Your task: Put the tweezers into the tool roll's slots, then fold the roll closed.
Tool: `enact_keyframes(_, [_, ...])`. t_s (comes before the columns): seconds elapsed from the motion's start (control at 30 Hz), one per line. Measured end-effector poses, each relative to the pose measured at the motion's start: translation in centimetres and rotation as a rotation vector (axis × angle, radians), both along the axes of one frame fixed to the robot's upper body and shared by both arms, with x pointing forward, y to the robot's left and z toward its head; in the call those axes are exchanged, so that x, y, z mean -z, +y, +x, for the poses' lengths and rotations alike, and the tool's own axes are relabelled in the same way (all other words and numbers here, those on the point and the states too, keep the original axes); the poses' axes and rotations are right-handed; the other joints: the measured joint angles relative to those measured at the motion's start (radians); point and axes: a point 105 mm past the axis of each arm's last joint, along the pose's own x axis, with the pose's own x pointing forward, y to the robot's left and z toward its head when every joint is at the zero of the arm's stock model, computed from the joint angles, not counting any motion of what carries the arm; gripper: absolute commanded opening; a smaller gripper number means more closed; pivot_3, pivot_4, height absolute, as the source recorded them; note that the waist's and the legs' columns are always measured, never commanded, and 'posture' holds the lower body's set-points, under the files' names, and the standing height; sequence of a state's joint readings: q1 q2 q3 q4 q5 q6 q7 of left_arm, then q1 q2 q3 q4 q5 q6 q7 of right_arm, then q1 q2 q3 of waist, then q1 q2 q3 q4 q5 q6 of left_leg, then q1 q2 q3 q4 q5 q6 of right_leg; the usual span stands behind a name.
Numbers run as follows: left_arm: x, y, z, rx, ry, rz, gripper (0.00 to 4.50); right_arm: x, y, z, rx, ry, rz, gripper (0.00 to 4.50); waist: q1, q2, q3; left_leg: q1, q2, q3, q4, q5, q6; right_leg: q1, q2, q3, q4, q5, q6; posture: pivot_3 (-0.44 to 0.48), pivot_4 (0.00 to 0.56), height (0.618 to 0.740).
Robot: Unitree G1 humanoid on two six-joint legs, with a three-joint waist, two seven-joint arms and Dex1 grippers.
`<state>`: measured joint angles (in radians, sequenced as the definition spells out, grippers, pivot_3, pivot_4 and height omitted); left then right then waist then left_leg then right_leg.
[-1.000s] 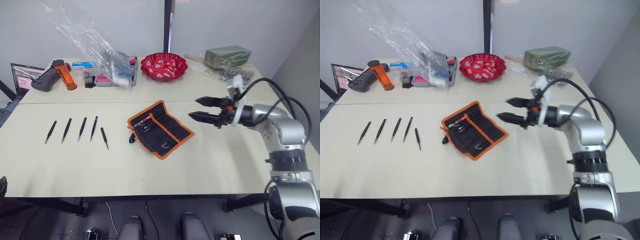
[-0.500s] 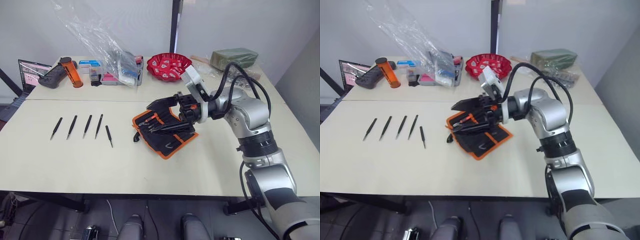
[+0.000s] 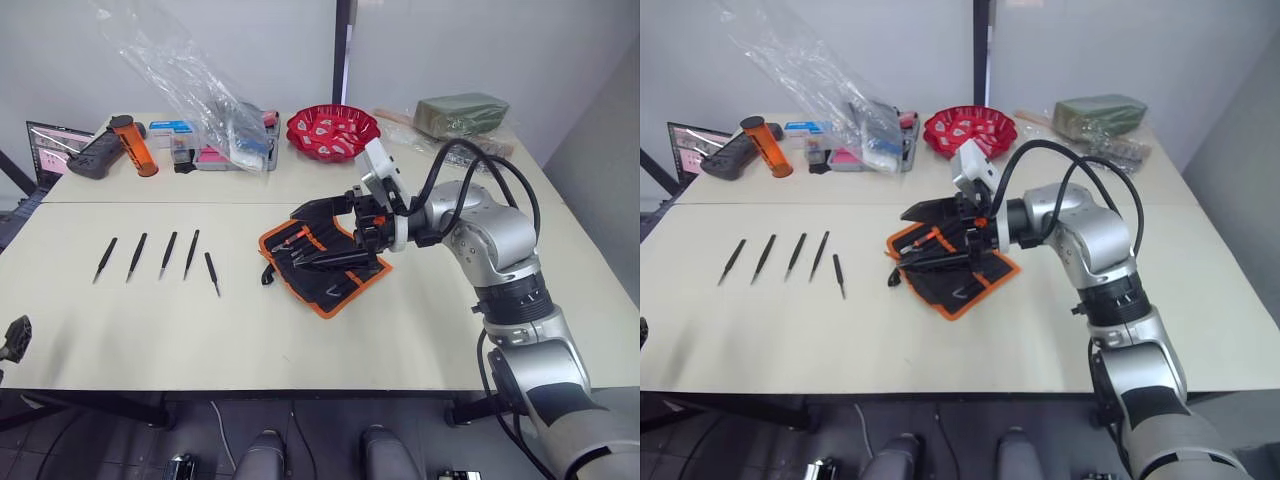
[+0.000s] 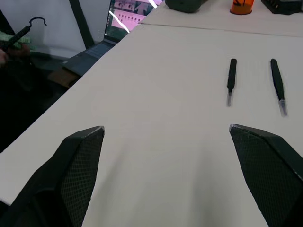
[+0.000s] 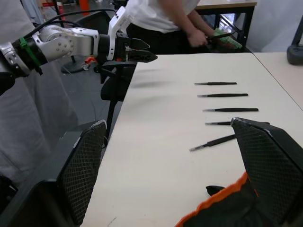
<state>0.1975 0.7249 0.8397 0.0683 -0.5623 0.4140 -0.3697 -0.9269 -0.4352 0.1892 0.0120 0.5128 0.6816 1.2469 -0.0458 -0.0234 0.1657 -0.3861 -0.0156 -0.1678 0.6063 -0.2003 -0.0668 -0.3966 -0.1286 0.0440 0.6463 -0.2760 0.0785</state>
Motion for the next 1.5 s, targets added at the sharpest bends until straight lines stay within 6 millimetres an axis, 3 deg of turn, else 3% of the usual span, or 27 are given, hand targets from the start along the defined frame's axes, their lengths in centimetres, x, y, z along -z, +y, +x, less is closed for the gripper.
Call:
enact_keyframes(0.1, [0.4, 0.6, 2.6, 0.044, 0.005, -0.007, 4.50, -0.1, -0.1, 0.0, 0.029, -0.016, -0.003, 4.48, 0.000, 0.000, 0.000, -0.001, 0.000, 0.000, 0.000, 0.000, -0.001, -0.001, 0.000, 0.000, 0.000, 0.000, 0.000, 0.000, 0.150, 0.740])
enact_keyframes(0.37, [2.9, -0.7, 8.6, 0.144, 0.017, -0.067, 4.50, 0.2, -0.6, 0.2, 0.109, -0.028, -0.003, 4.48, 0.000, -0.001, -0.001, -0.004, 0.000, 0.000, 0.001, 0.001, -0.001, -0.006, 0.000, 0.000, 0.002, 0.001, -0.001, 0.000, 0.150, 0.740])
enact_keyframes(0.63, [4.4, -2.0, 11.7, 0.194, 0.073, -0.086, 4.50, 0.2, -1.1, 0.2, 0.152, -0.050, -0.016, 4.48, -0.009, -0.001, -0.001, -0.004, 0.000, 0.000, 0.001, 0.001, -0.001, -0.006, 0.000, -0.001, 0.004, 0.001, -0.001, 0.000, 0.150, 0.740])
enact_keyframes(0.8, [4.7, -2.1, 12.3, 0.189, 0.090, -0.071, 3.06, 0.2, -1.4, 0.3, 0.180, -0.057, -0.016, 4.50, -0.016, -0.001, -0.001, -0.003, 0.000, 0.000, 0.001, 0.001, -0.001, -0.007, 0.000, -0.001, 0.008, 0.001, -0.001, 0.000, 0.150, 0.740])
enact_keyframes(1.1, [4.5, -2.5, 13.6, 0.185, 0.093, -0.077, 0.05, -0.3, -1.7, 0.2, 0.195, -0.073, 0.000, 4.50, -0.008, -0.001, -0.001, -0.003, 0.000, 0.000, 0.002, 0.001, -0.001, -0.007, 0.000, -0.001, 0.010, 0.001, -0.001, 0.000, 0.150, 0.740])
enact_keyframes(1.37, [4.1, -2.4, 13.7, 0.177, 0.061, -0.099, 0.02, -0.4, -1.9, 0.1, 0.199, -0.083, -0.013, 4.50, -0.014, -0.002, -0.001, -0.003, 0.000, 0.000, 0.002, 0.001, -0.001, -0.007, 0.000, -0.001, 0.011, 0.001, -0.001, 0.000, 0.150, 0.740])
enact_keyframes(1.5, [0.5, -3.0, 14.3, 0.274, -0.029, -0.024, 0.02, 1.1, -2.7, 0.1, 0.220, -0.046, -0.042, 4.50, -0.015, -0.004, 0.000, -0.004, 0.000, -0.001, 0.002, 0.001, -0.001, -0.008, 0.000, -0.001, 0.011, 0.001, -0.001, 0.000, 0.150, 0.740])
